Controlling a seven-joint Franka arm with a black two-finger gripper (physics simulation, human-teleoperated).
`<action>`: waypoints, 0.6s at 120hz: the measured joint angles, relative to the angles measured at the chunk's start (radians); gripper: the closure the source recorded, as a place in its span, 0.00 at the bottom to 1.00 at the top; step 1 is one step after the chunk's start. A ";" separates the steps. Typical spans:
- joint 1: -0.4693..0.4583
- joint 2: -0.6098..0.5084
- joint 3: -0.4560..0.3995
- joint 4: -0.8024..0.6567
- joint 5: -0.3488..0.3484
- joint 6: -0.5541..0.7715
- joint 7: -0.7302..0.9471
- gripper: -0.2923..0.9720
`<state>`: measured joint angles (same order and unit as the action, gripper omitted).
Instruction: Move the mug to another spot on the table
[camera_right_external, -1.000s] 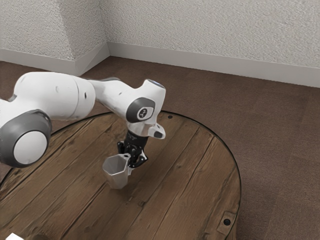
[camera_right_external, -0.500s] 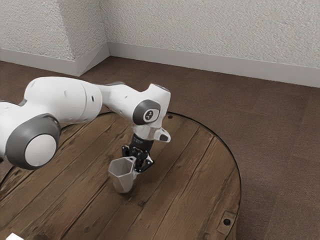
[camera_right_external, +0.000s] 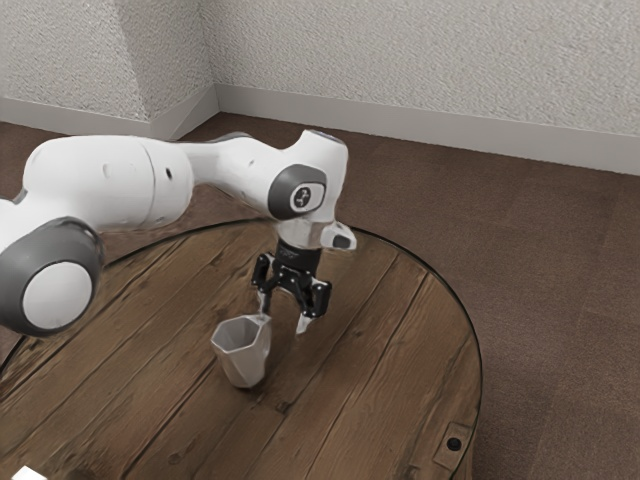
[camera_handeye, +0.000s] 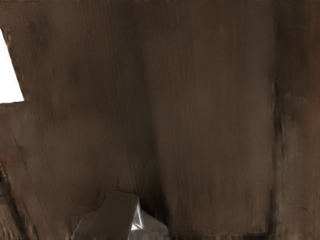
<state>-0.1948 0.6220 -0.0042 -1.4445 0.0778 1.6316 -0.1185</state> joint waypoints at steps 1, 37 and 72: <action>0.000 -0.008 0.000 0.000 0.000 0.000 0.000 0.29; 0.065 -0.417 -0.041 -0.156 -0.047 -0.012 0.163 0.25; 0.091 -0.554 -0.022 -0.189 -0.071 -0.020 0.430 0.23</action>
<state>-0.1041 0.0683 -0.0261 -1.6336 0.0070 1.6117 0.3115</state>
